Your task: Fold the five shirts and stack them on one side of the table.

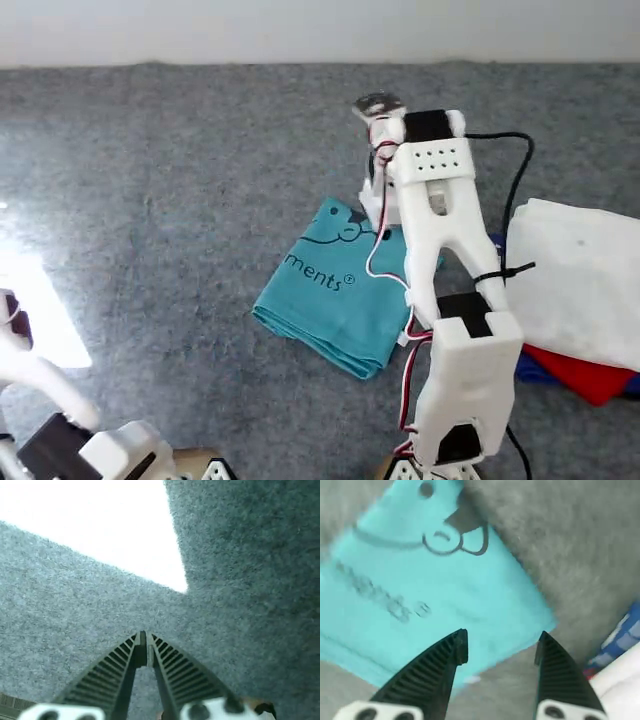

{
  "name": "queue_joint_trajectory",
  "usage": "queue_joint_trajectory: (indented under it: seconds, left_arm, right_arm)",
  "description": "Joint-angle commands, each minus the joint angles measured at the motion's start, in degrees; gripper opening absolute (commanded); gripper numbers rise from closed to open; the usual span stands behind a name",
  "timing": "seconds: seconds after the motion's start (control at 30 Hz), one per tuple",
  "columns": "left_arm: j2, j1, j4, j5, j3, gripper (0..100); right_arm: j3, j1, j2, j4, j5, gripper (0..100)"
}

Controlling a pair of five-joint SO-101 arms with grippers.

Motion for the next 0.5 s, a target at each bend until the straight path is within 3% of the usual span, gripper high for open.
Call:
queue_joint_trajectory:
  seconds: [0.0, 0.17, 0.33, 0.47]
  left_arm:
    - [-2.2, 0.4, 0.1, 0.1, -0.4, 1]
    - [-2.2, 0.3, 0.4, 0.2, -0.5, 1]
    - [-2.2, 0.3, 0.5, 2.2, -0.1, 1]
    - [-2.2, 0.3, 0.5, 2.5, -0.4, 1]
  right_arm:
    - [-1.2, -1.8, -6.0, 2.5, -15.3, 23.2]
    - [6.5, -5.6, -15.8, 2.5, -26.8, 32.9]
    - [23.6, -10.9, -28.4, 1.8, -38.4, 40.4]
    - [35.1, -13.5, -29.1, -6.0, -46.2, 43.3]
